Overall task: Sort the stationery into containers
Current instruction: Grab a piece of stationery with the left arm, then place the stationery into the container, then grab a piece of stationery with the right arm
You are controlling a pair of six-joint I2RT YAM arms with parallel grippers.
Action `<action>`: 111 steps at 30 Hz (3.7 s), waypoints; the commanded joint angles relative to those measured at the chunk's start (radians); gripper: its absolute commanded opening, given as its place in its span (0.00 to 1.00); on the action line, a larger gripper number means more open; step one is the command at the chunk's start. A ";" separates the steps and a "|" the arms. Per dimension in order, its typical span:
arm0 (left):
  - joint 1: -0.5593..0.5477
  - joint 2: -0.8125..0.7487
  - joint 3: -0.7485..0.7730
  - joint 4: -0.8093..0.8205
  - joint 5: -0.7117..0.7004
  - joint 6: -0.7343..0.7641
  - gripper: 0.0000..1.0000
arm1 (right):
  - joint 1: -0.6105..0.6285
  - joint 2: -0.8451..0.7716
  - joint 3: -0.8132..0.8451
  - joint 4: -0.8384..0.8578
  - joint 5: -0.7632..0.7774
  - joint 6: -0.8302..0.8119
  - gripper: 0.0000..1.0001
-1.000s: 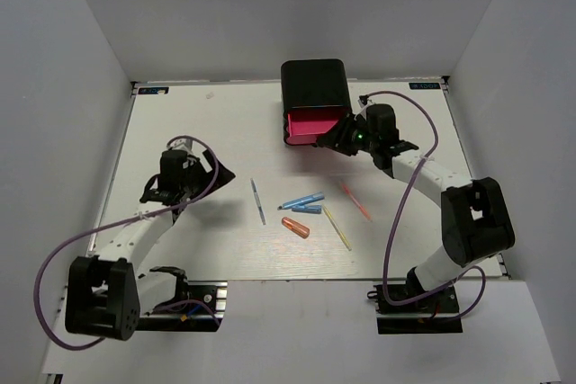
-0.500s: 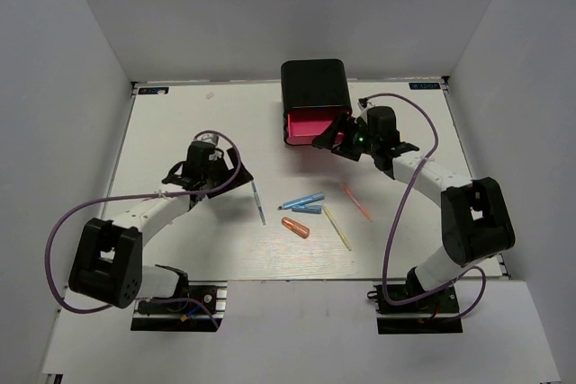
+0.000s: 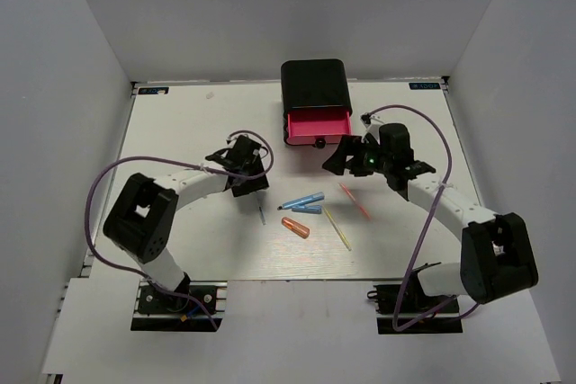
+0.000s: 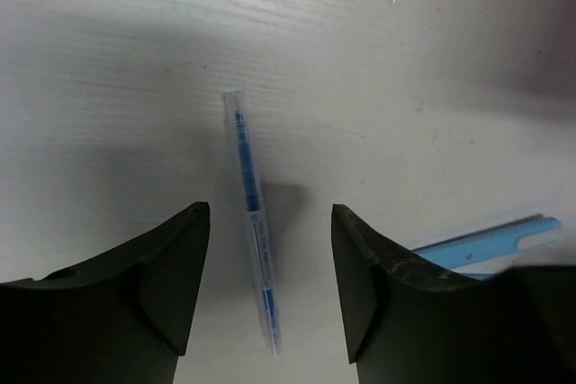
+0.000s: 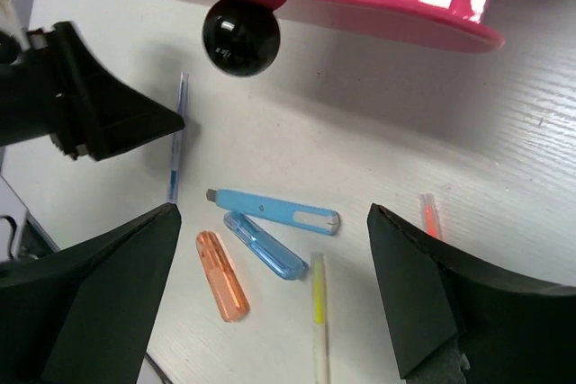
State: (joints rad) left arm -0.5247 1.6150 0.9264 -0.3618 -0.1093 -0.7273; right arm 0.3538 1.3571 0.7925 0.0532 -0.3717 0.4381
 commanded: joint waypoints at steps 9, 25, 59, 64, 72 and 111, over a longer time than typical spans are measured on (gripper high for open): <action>-0.104 0.132 0.134 -0.177 -0.139 -0.064 0.46 | -0.009 -0.159 -0.055 -0.007 -0.050 -0.259 0.90; -0.124 -0.213 0.038 -0.034 -0.136 0.150 0.08 | -0.026 -0.239 -0.029 -0.145 -0.291 -0.656 0.09; -0.106 0.158 0.439 0.723 0.373 0.996 0.10 | -0.038 -0.394 -0.127 -0.362 -0.543 -1.102 0.19; -0.106 0.168 0.459 0.692 0.382 0.996 0.23 | -0.042 -0.386 -0.128 -0.346 -0.541 -1.095 0.22; -0.106 0.177 0.491 0.653 0.392 0.996 0.46 | -0.044 -0.377 -0.118 -0.349 -0.527 -1.093 0.28; -0.124 -0.599 -0.342 0.371 -0.064 0.068 0.99 | 0.244 -0.087 -0.223 -0.223 0.080 -0.829 0.52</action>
State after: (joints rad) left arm -0.6441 1.0458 0.5770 0.0074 -0.1474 -0.6346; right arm 0.5724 1.2507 0.5339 -0.2283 -0.3561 -0.4591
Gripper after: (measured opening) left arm 0.987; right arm 0.522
